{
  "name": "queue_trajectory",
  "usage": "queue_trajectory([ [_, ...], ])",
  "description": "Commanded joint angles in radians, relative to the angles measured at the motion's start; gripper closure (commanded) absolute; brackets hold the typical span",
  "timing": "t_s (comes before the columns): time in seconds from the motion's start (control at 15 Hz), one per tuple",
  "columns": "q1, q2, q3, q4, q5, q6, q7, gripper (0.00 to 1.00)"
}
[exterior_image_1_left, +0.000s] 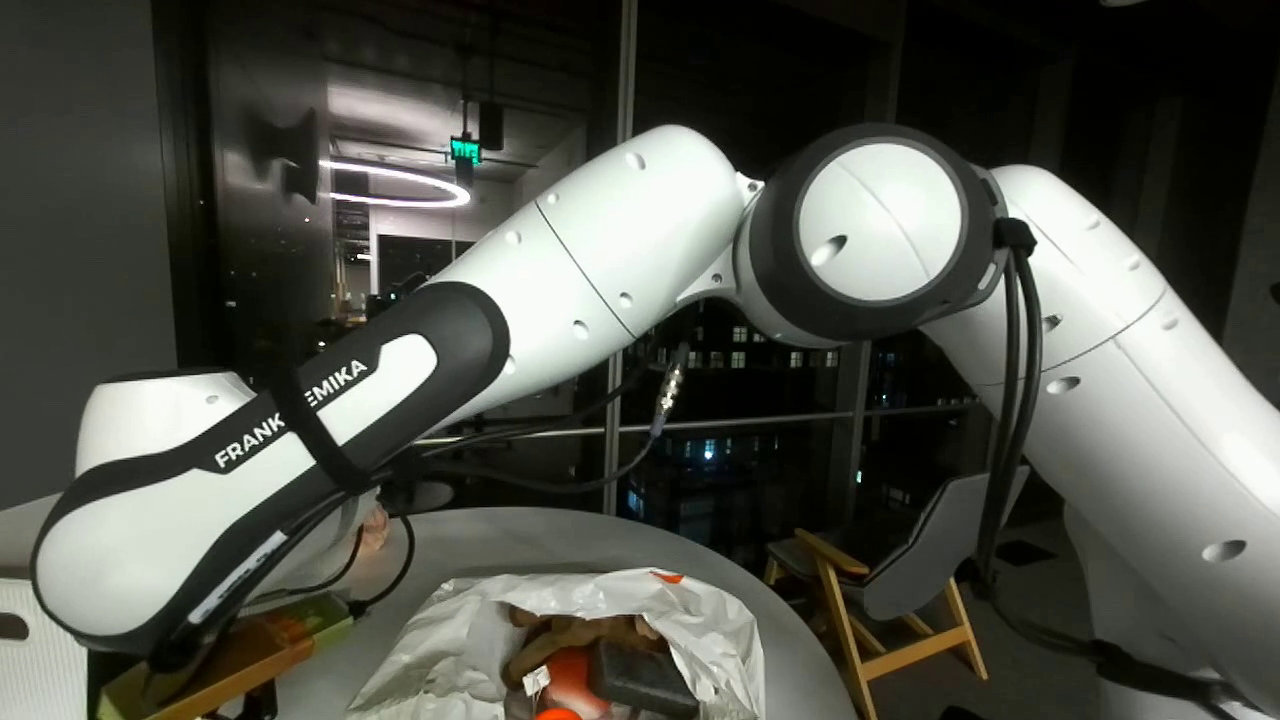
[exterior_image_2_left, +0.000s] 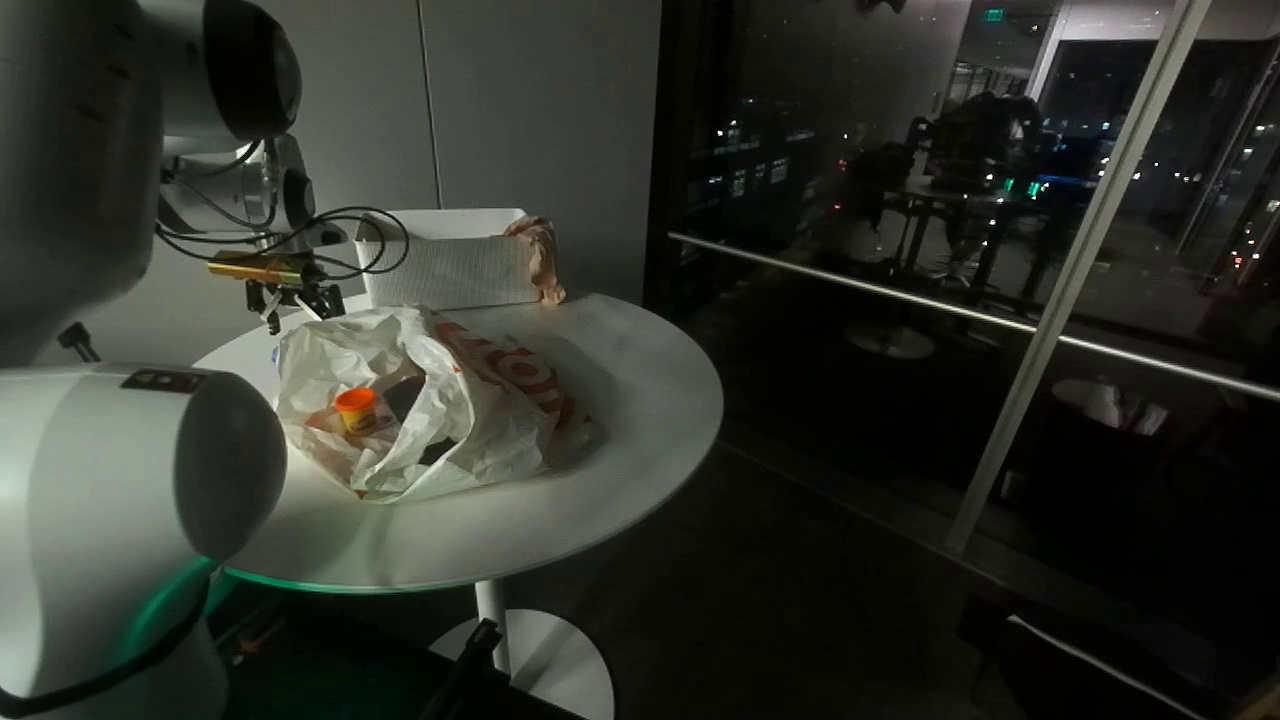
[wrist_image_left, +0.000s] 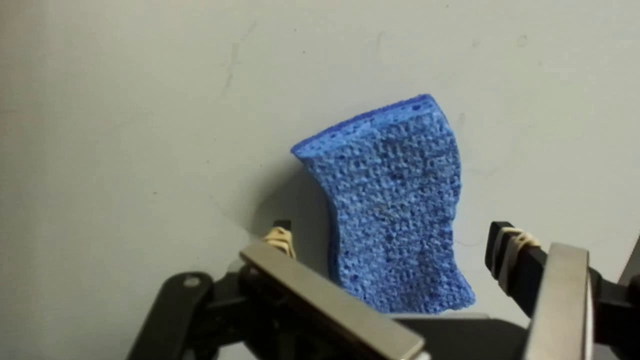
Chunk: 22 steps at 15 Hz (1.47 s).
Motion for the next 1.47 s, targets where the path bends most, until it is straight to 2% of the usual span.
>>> queue_trajectory([
  [0.0, -0.012, -0.008, 0.017, -0.002, 0.004, -0.05, -0.054, 0.01],
  [0.27, 0.003, 0.024, 0.001, 0.006, -0.045, -0.066, -0.095, 0.0],
  [0.6, -0.003, 0.043, 0.003, 0.004, -0.05, -0.069, -0.119, 0.0],
  [0.67, -0.001, 0.038, 0.001, 0.001, -0.057, -0.071, -0.124, 0.25],
  [0.73, -0.001, 0.036, 0.0, -0.002, -0.061, -0.069, -0.127, 0.26],
  [0.87, 0.0, 0.032, -0.001, -0.003, -0.065, -0.067, -0.13, 0.4],
  [1.0, 0.0, 0.031, -0.002, -0.007, -0.066, -0.063, -0.133, 0.43],
  [1.2, 0.001, 0.011, -0.004, -0.018, -0.071, -0.063, -0.128, 0.56],
  [1.4, 0.011, -0.044, -0.02, -0.055, -0.099, -0.072, -0.092, 0.62],
])
